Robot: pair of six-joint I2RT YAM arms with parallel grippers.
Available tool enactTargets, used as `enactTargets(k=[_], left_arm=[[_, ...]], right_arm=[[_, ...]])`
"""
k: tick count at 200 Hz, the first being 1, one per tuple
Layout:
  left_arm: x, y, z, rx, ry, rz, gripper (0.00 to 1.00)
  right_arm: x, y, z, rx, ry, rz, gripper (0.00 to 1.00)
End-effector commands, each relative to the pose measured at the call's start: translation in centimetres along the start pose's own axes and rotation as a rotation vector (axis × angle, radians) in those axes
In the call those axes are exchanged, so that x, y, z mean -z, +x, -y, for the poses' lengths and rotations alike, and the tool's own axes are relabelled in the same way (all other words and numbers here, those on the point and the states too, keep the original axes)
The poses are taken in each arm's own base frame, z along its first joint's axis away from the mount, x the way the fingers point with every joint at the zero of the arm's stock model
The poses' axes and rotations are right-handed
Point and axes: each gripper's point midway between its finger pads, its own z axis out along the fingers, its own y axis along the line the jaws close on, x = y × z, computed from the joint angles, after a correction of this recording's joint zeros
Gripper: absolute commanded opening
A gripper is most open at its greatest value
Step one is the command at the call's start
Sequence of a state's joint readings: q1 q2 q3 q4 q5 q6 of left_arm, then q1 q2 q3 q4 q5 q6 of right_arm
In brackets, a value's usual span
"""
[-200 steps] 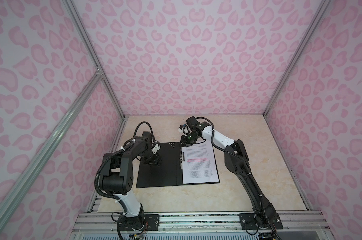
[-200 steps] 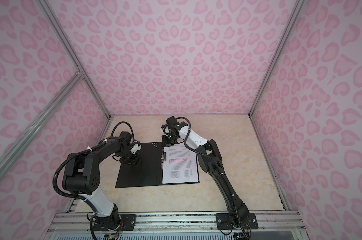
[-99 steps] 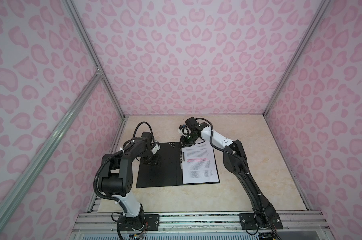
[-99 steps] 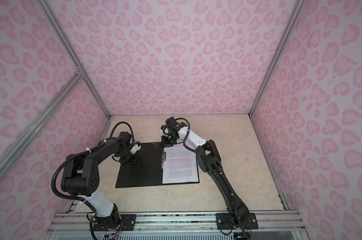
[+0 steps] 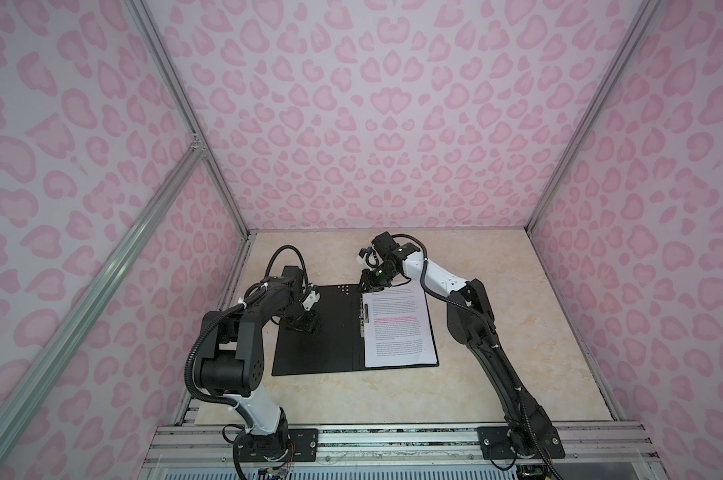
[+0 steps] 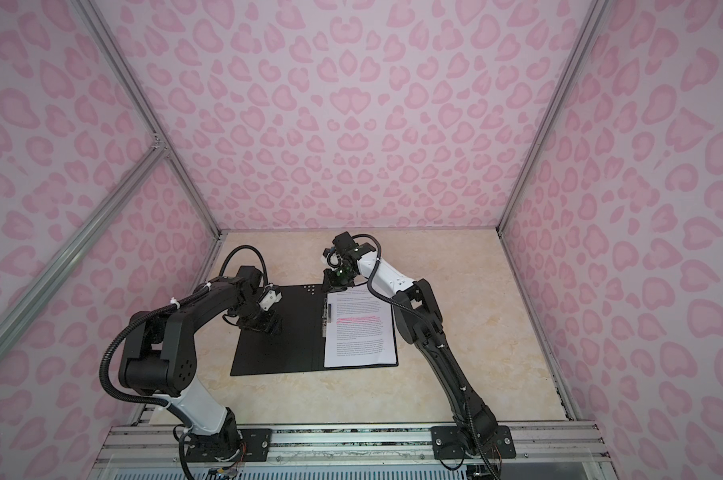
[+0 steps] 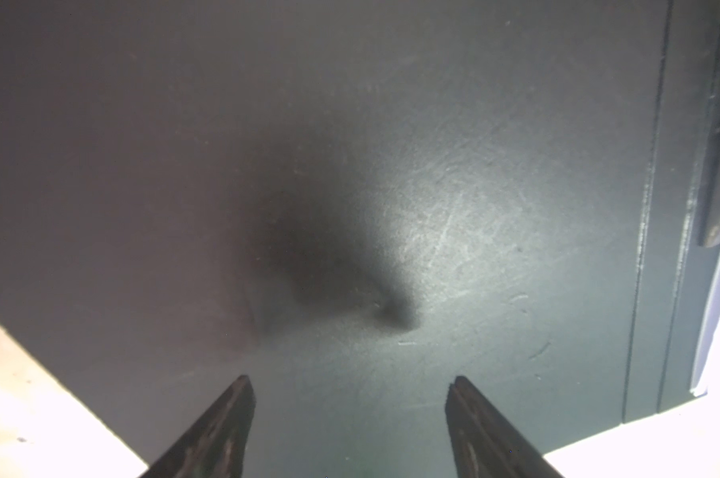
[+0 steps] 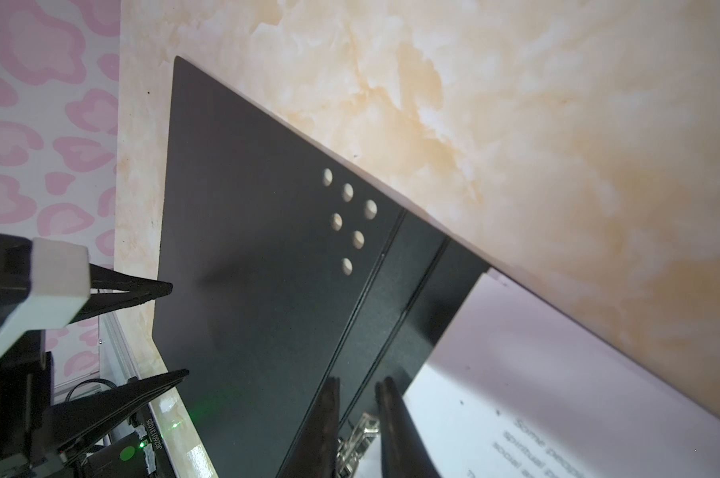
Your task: Put the files into the folder
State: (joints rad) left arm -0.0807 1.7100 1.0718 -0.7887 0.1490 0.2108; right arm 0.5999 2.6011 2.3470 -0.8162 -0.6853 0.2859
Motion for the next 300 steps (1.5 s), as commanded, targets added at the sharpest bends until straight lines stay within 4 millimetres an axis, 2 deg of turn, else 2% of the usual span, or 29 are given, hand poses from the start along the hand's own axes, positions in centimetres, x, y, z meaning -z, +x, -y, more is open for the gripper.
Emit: enactTargets(k=[1,63,119,206,300], left_arm=[[0.2,0.3,0.2,-0.006,0.006,-0.005,0.77],[0.4,0.2,0.0,-0.006,-0.012,-0.009,0.77],[-0.2,0.4,0.2,-0.004,-0.008,-0.034,0.76],[-1.0,0.4,1.0,0.019,0.032,-0.05,0.76],[-1.5,0.2,0.9,0.018,0.027,-0.066,0.76]], right_arm=[[-0.4,0.3,0.3,-0.009,-0.015,-0.015,0.21],[-0.6,0.6,1.0,-0.015,-0.027,-0.034,0.21],[-1.1,1.6,1.5,-0.022,-0.033,-0.069,0.21],[-2.0,1.9,0.6,-0.049,-0.126,-0.092,0.21],[-0.6,1.6,-1.4,-0.039,-0.189,-0.089,0.21]])
